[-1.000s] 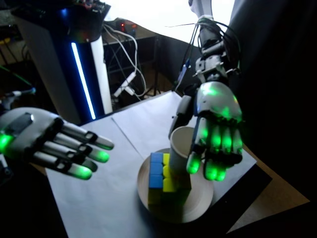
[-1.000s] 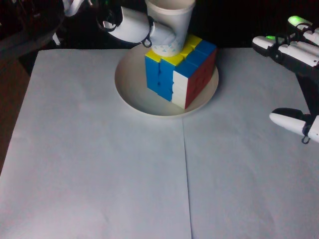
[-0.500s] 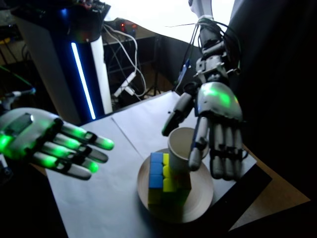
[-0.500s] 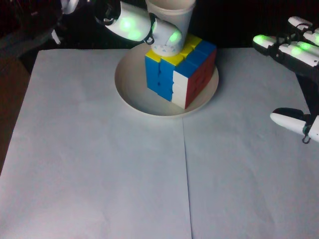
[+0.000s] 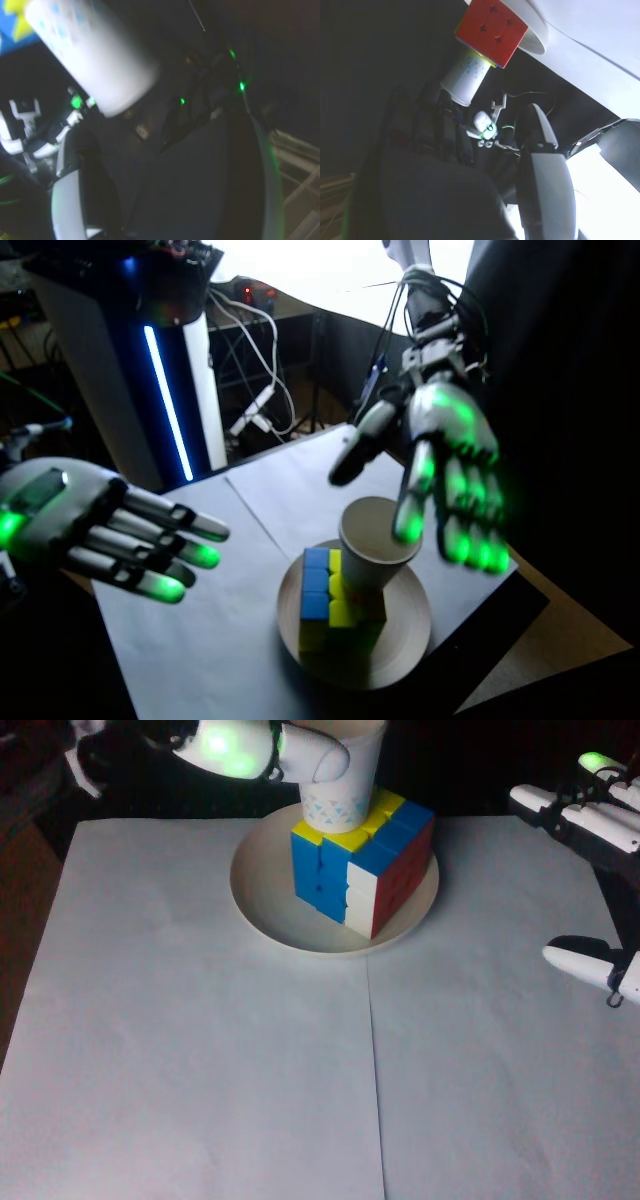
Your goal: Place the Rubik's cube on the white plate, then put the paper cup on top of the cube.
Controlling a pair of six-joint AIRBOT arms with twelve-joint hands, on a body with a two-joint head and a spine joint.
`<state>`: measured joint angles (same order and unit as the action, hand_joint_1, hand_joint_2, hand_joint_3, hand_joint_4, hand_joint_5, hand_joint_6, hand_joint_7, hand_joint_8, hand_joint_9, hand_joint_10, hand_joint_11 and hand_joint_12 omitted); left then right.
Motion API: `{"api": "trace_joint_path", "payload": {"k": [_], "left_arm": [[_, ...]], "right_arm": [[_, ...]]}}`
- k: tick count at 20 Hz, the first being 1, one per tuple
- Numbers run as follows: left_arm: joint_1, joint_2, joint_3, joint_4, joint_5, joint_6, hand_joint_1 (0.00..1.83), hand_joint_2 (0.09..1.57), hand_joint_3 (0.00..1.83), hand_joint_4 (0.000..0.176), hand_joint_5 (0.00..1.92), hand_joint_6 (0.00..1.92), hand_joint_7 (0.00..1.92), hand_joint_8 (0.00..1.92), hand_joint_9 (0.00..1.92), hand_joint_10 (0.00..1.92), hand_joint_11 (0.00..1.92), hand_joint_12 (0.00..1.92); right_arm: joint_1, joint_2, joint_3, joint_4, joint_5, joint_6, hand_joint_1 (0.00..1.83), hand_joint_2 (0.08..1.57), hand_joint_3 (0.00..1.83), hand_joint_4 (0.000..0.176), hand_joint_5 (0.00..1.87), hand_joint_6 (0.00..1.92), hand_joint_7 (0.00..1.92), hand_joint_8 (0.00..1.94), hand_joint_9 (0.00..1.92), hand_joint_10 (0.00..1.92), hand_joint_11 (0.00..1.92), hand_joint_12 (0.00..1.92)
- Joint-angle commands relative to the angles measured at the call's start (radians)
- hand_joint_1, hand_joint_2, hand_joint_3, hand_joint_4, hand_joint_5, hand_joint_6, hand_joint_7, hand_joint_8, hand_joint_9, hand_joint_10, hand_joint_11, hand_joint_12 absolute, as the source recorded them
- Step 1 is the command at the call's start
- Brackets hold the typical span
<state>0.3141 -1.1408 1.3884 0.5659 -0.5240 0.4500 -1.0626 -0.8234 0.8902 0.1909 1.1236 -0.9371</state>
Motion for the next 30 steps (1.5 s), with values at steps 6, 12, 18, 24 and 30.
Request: {"api": "trace_joint_path", "payload": {"k": [6, 12, 18, 24, 30], "left_arm": [[0.071, 0.124, -0.115, -0.189, -0.282, 0.128, 0.62, 1.12, 0.02, 0.131, 0.00, 0.00, 0.00, 0.00, 0.00, 0.00, 0.00, 0.00], [0.219, 0.263, -0.239, -0.367, -0.492, 0.266, 0.50, 1.31, 0.00, 0.048, 0.00, 0.37, 0.17, 0.02, 0.00, 0.54, 0.00, 0.97], [0.367, 0.338, -0.309, -0.512, -0.675, 0.344, 0.55, 1.38, 0.00, 0.102, 0.00, 0.50, 0.24, 0.01, 0.09, 0.58, 0.00, 1.03], [0.505, 0.402, -0.363, -0.614, -0.819, 0.388, 0.70, 1.40, 0.00, 0.098, 0.03, 0.36, 0.17, 0.02, 0.02, 0.54, 0.00, 0.85], [0.639, 0.454, -0.411, -0.709, -0.976, 0.424, 0.65, 1.31, 0.00, 0.128, 0.03, 0.34, 0.18, 0.02, 0.00, 0.56, 0.00, 1.08]], "right_arm": [[0.008, 0.007, -0.004, 0.000, 0.138, 0.003, 0.77, 1.19, 0.00, 0.000, 0.11, 0.01, 0.24, 0.01, 0.02, 0.85, 0.00, 1.33], [0.008, 0.040, -0.026, 0.000, 0.204, 0.003, 0.81, 1.21, 0.00, 0.000, 0.11, 0.00, 0.22, 0.00, 0.01, 0.81, 0.00, 1.36], [0.008, 0.082, -0.041, 0.000, 0.263, 0.002, 0.81, 1.20, 0.00, 0.004, 0.09, 0.00, 0.23, 0.00, 0.03, 0.83, 0.00, 1.43], [0.008, 0.115, -0.062, 0.019, 0.337, -0.019, 0.77, 1.21, 0.01, 0.015, 0.09, 0.00, 0.20, 0.00, 0.01, 0.79, 0.00, 1.47], [0.008, 0.131, -0.070, 0.046, 0.437, -0.044, 0.75, 1.25, 0.00, 0.002, 0.01, 0.00, 0.15, 0.00, 0.00, 0.94, 0.00, 1.71]]}}
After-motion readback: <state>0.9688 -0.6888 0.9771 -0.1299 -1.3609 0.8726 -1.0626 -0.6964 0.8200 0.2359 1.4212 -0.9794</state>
